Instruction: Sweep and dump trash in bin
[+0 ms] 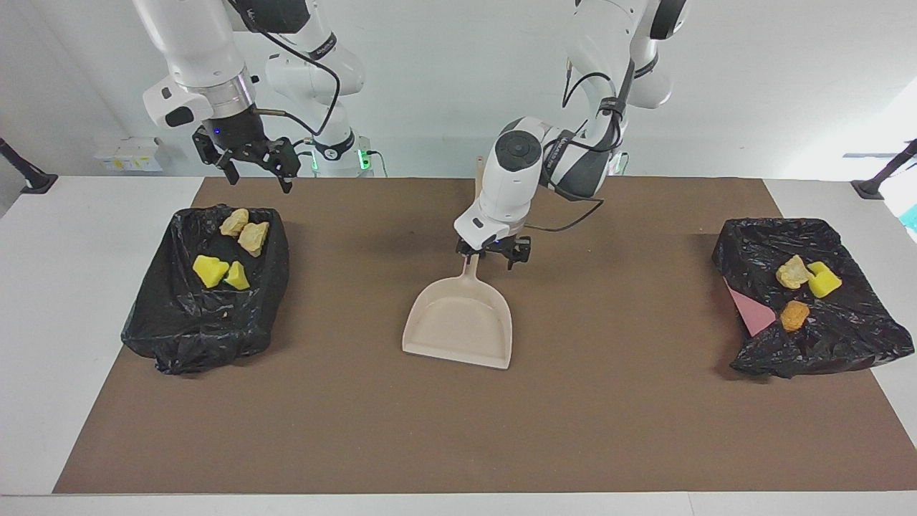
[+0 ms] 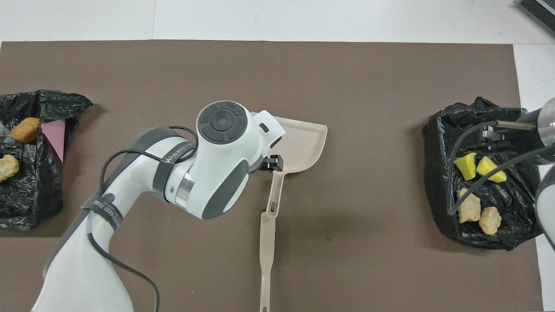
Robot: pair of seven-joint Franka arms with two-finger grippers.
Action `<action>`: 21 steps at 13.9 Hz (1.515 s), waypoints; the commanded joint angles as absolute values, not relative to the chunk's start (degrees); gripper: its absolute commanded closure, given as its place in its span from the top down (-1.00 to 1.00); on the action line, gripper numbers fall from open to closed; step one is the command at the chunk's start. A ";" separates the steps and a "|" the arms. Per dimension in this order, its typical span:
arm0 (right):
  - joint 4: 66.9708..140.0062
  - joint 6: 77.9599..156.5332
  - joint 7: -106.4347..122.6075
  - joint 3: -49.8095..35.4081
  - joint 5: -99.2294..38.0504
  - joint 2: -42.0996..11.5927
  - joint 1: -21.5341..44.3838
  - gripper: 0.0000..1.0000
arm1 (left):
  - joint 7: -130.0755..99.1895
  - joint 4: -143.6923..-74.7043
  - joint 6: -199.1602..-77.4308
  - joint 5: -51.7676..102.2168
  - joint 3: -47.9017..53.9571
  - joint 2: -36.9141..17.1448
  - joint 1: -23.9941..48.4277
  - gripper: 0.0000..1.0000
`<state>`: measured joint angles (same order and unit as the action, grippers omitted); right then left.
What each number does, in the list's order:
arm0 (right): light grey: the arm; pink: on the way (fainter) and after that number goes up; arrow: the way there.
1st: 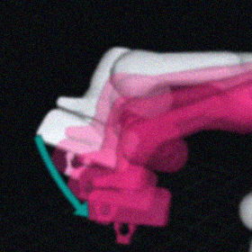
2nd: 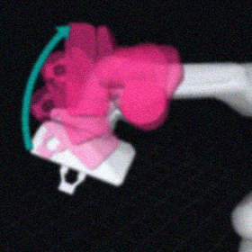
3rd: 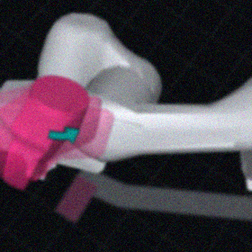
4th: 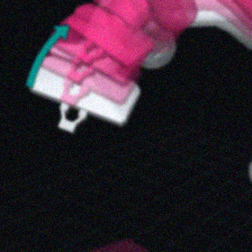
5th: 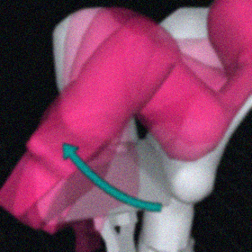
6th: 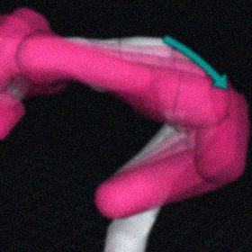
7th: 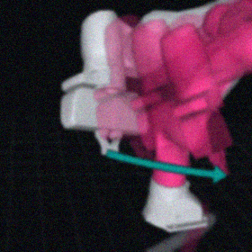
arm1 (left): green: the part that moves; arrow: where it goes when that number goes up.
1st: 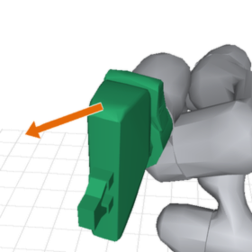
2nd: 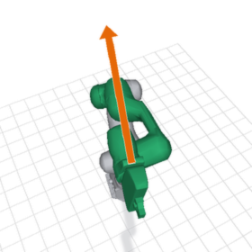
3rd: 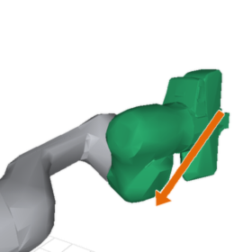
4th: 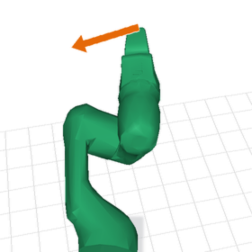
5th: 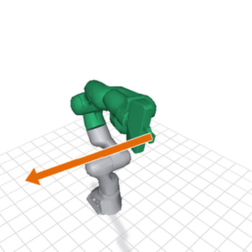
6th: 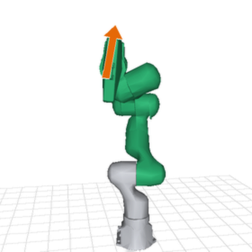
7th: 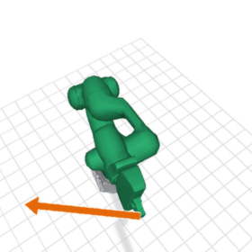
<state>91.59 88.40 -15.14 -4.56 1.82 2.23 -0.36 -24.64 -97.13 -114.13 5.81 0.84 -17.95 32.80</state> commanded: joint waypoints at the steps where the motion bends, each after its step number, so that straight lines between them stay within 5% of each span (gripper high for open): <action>1: 90.53 88.24 -13.71 -4.48 0.70 1.67 -0.88 1.00 | -24.26 -97.21 -113.29 6.24 1.14 -17.31 27.71 1.00; 11: 90.53 88.15 -13.71 -4.48 0.70 1.67 -0.88 1.00 | -2.91 -94.48 -113.38 4.83 1.05 -14.59 9.77 1.00; 21: 90.53 88.16 -13.71 -4.48 0.62 1.67 -0.88 1.00 | 5.01 -94.22 -107.33 0.35 -0.70 -7.74 3.08 1.00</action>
<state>91.55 88.41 -15.14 -4.55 1.65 2.23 -0.36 5.04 -94.05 -110.45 1.94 -0.51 -10.06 3.25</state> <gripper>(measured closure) 0.000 0.000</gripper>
